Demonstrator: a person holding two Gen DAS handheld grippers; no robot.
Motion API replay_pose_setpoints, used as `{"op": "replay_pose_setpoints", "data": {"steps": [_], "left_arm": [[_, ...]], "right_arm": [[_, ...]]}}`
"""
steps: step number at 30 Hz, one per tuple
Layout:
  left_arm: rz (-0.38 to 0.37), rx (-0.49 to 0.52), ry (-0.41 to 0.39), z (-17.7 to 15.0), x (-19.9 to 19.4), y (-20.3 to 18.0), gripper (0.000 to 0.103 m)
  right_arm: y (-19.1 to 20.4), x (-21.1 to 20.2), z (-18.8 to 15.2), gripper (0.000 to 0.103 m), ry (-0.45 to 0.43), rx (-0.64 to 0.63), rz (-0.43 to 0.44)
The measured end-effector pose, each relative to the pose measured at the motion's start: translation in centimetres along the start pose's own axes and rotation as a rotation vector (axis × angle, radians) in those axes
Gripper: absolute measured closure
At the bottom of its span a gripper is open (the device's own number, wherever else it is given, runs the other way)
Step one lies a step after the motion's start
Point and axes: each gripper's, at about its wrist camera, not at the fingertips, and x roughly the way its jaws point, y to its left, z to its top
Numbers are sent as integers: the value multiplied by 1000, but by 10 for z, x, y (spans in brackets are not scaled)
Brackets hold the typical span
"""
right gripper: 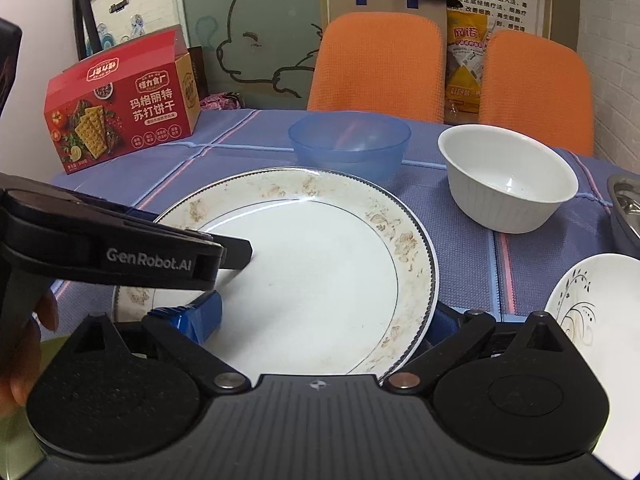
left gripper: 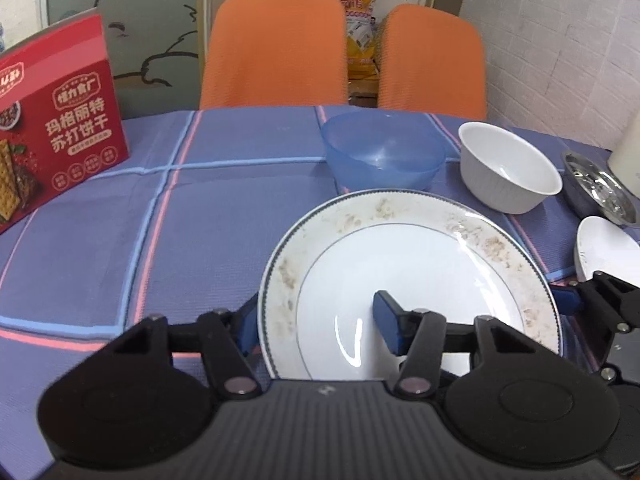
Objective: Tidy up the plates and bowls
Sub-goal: 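Lift the gold-rimmed plate onto the green plate and open the left gripper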
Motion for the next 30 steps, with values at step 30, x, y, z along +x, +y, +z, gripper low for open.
{"op": "replay_pose_setpoints", "data": {"steps": [30], "left_arm": [[31,-78,-73,-116,-141,12,55]], "right_arm": [[84,-124,-79,13,-76,41,98]]}}
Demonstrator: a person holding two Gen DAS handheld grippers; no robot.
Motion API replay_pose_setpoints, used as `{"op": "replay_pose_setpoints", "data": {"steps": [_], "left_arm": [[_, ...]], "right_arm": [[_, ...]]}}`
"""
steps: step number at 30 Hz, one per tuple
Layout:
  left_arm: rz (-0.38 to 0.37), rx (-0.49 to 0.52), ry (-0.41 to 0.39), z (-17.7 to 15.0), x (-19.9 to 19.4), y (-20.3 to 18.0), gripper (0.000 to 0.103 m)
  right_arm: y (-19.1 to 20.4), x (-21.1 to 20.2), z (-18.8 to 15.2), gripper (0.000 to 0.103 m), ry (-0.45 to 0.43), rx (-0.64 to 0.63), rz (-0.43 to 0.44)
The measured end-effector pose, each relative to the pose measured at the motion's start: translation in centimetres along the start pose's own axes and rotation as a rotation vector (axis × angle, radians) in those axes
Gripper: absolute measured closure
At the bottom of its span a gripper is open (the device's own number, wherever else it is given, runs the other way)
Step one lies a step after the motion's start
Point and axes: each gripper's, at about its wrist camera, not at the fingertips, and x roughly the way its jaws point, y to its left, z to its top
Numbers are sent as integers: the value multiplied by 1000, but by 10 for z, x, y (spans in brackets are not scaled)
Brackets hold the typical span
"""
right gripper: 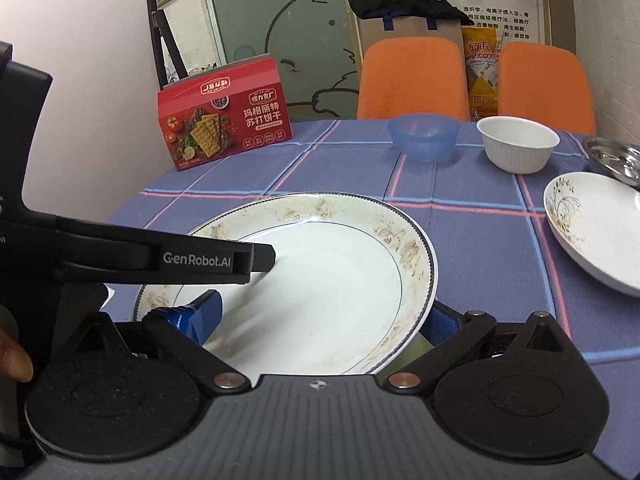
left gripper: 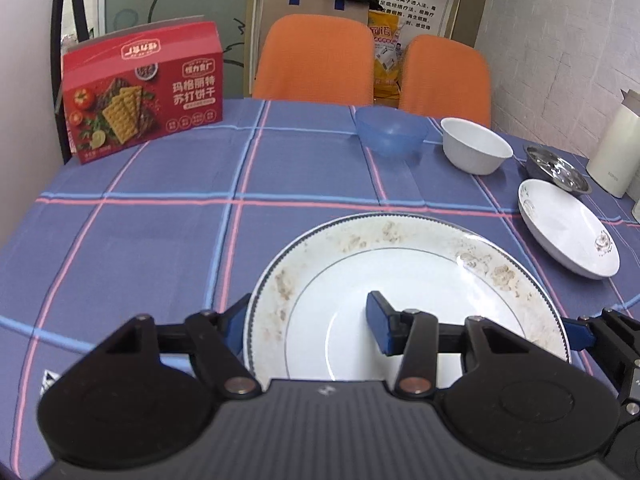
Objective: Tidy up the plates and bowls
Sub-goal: 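Lift the gold-rimmed plate onto the green plate and open the left gripper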
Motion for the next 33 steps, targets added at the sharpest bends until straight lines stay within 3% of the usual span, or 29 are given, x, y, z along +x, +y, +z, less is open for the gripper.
{"op": "replay_pose_setpoints", "data": {"steps": [6,10,12,17,22,33], "left_arm": [[11,12,8,-19,6,-2,54],[15,40,-11,-24,11,-4,42],[17,53,-42,-24,7,-7,31],[19,42,-110,-17,-7,-5,30],[-1,6,-113,-12,-15,-4,29],[0,46,-112,-16,-24,-34,29]], "right_arm": [[-1,8,-13,13,28,11,-3],[-5,9,-15,16,9,10,5],[-7,4,-15,16,-5,29,6],[-12,-14,-14,14,-82,31,-36],[-17,-28,-12,14,-123,11,-62],[-61,-46,-24,14,-122,157,-102]]}}
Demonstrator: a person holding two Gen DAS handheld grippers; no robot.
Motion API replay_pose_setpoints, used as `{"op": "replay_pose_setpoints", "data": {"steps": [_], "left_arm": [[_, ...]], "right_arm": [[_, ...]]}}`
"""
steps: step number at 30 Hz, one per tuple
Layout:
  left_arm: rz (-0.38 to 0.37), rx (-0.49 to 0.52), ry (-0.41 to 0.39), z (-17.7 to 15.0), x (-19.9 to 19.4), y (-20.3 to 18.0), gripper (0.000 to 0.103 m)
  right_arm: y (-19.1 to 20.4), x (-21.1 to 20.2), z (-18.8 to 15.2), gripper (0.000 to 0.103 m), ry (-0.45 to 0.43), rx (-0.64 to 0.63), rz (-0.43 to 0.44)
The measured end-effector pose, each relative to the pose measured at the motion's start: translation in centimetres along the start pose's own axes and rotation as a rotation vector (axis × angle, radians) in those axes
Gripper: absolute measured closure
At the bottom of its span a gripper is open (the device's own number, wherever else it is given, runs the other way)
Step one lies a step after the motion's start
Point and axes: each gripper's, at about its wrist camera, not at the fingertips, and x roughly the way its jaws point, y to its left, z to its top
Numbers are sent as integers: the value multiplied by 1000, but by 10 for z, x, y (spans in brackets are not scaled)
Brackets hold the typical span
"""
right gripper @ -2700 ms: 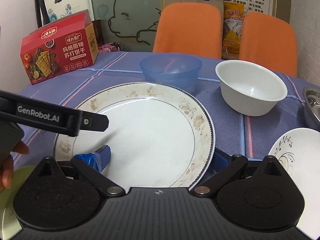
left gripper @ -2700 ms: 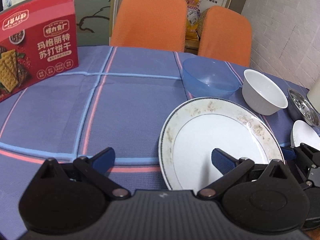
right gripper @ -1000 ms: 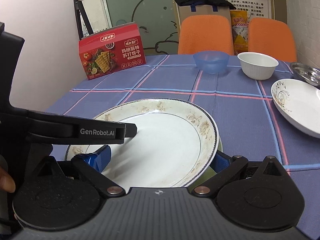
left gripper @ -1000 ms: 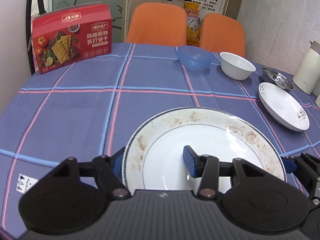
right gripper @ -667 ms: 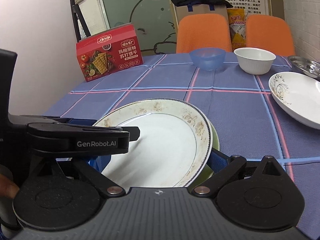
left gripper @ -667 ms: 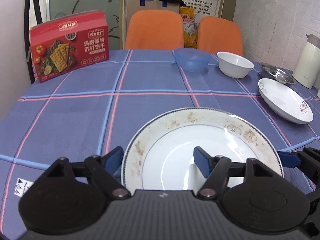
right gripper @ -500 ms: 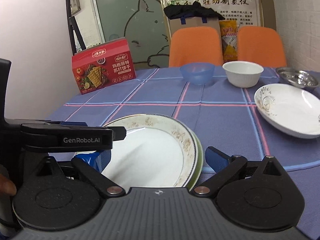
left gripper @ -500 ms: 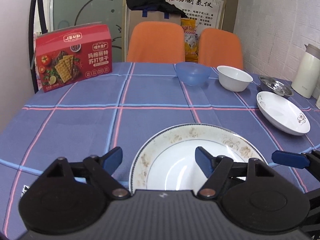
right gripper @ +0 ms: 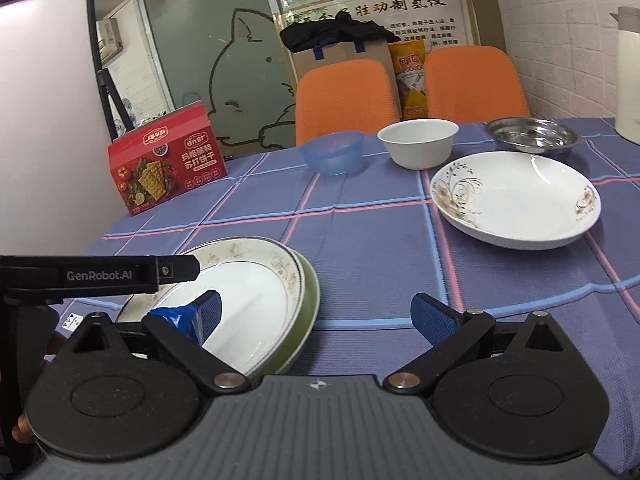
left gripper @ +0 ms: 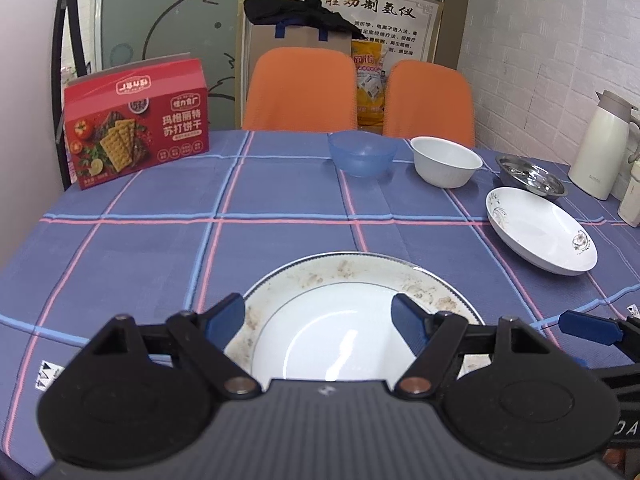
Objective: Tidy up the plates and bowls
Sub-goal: 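Lift the gold-rimmed plate onto the green plate and open the left gripper, then grasp the rim of the brown-floral white plate with the left gripper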
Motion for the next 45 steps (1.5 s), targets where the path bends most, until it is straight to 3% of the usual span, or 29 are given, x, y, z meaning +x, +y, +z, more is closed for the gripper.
{"op": "replay_pose_setpoints", "data": {"steps": [8,14,28,36,45], "left_arm": [[-16,39,12,3,4,-29,29],[-30,67,30,11,14,-55,29],[-66,173,81,37,63,-123,28],[-166,176,155,76,105,-139,28],[-283,148,281,107,178,-170,28]], "right_arm": [[-41,-11,0,14,-18,134,-59],[-74,-12,-1,14,18,210,-95],[-154,-12,15,14,-4,327,-157],[-179,7,48,14,-30,264,-186],[-191,49,64,14,51,170,-231]]}}
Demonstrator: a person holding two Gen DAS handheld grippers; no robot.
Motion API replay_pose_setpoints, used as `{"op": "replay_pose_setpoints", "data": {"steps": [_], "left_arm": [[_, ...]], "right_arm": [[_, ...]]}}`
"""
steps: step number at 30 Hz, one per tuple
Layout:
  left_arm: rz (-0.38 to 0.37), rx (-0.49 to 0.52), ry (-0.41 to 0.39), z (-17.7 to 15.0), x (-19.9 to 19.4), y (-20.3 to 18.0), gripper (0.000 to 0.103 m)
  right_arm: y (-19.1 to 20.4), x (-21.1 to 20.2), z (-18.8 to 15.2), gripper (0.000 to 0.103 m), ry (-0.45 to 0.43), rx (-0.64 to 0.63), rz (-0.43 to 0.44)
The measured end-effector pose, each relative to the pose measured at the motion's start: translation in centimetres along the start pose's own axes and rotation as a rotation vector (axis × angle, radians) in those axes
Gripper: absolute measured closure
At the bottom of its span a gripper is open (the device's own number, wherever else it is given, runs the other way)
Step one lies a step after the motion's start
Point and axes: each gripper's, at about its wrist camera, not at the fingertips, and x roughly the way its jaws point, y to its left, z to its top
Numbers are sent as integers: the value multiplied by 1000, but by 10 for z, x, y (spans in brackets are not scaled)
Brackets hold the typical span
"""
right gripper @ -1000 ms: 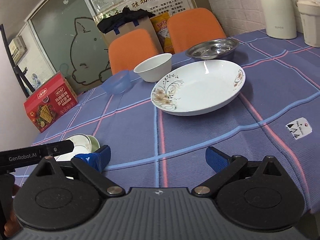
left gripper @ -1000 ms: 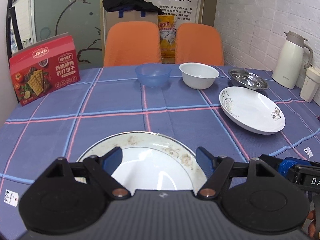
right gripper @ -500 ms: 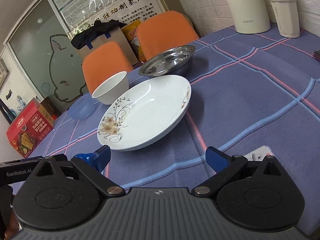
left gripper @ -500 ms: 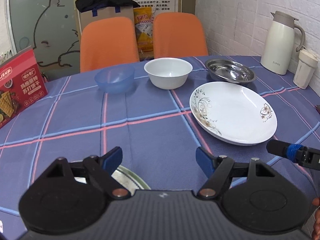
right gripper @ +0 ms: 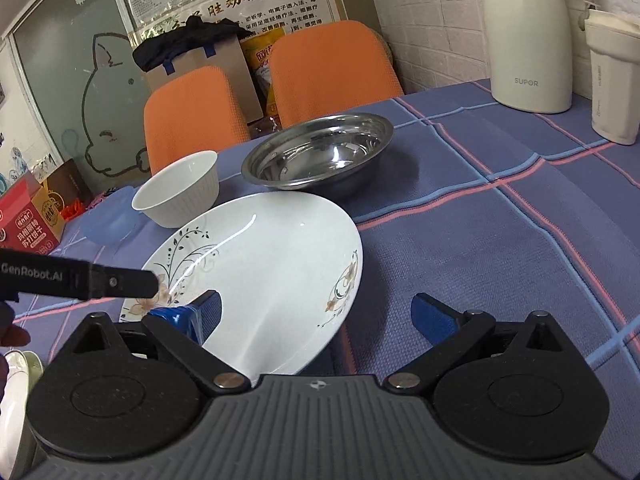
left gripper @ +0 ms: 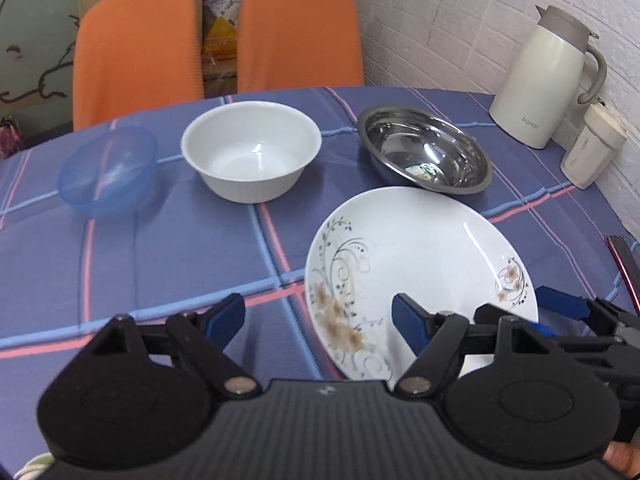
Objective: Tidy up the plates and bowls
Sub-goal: 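Grasp the rim of the brown-floral white plate with the left gripper, then carry the floral plate onto the plate stack and open the left gripper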
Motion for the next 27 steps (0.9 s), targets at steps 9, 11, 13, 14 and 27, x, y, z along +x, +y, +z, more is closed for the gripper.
{"op": "replay_pose_setpoints", "data": {"steps": [9,11,13,14,27], "left_arm": [[-26,-35,47,10,40,-9,38],[-18,-25,40,9,41,-11,47],[-3,-6,34,9,41,-14,56],[-4,3,31,8,41,-15,60],[18,18,19,-5,14,-25,63]], "right_arm": [[12,13,4,14,44,-109,7],[16,14,3,14,48,-126,9],[23,17,2,13,50,-143,19],[27,18,2,12,51,-156,29],[42,-4,-8,12,14,-80,-18]]}}
